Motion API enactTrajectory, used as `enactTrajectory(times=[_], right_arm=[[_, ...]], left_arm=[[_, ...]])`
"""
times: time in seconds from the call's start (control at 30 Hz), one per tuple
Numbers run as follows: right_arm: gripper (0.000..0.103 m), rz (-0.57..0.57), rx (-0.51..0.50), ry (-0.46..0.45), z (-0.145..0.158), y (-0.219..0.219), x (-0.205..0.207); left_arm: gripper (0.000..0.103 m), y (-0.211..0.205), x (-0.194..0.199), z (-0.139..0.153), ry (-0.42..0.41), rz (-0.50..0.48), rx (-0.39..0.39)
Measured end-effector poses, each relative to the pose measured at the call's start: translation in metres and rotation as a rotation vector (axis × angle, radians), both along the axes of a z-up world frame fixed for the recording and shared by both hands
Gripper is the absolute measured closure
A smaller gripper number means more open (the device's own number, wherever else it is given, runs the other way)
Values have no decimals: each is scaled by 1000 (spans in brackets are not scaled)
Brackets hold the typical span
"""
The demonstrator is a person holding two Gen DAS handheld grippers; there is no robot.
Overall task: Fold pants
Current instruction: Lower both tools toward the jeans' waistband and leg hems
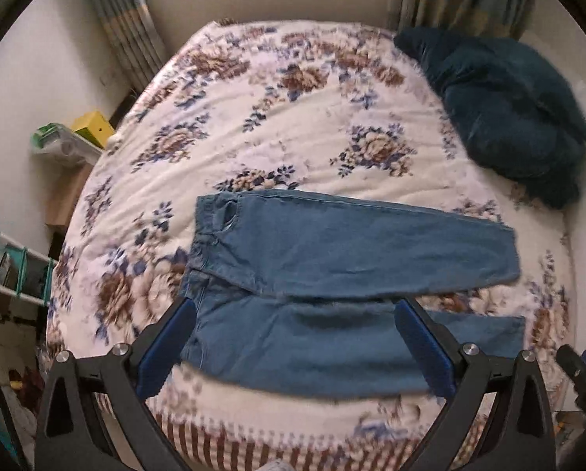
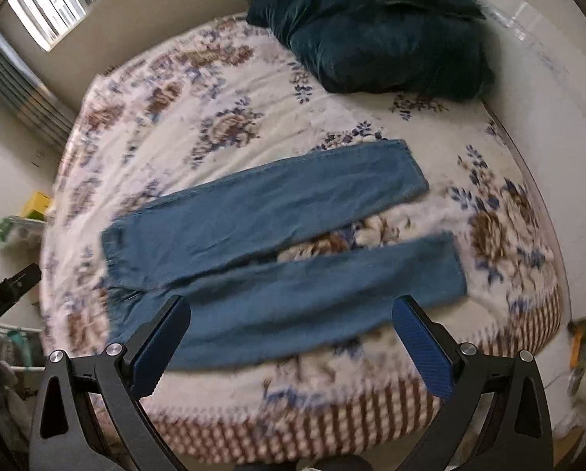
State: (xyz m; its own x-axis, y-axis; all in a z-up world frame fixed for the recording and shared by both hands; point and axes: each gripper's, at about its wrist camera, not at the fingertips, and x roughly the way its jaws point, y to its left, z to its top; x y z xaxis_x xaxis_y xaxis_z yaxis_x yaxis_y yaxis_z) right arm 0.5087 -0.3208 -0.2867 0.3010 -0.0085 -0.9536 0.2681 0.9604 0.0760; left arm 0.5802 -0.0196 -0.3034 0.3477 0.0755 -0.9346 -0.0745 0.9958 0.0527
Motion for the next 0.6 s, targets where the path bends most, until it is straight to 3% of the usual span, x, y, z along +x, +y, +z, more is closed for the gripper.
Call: enactTrajectory(times=[0.2,0.37,0.6], right_arm=[[0,87,-32,98,-95,-11,115],[0,294,-127,197,-193,-5,217],[0,568,-206,350,-325,28,318]], left_arm=[[0,-11,88,-91,103,-57,54],[0,-42,155,-181,173,-231,207],[0,-72,231,-286,321,-479,270]])
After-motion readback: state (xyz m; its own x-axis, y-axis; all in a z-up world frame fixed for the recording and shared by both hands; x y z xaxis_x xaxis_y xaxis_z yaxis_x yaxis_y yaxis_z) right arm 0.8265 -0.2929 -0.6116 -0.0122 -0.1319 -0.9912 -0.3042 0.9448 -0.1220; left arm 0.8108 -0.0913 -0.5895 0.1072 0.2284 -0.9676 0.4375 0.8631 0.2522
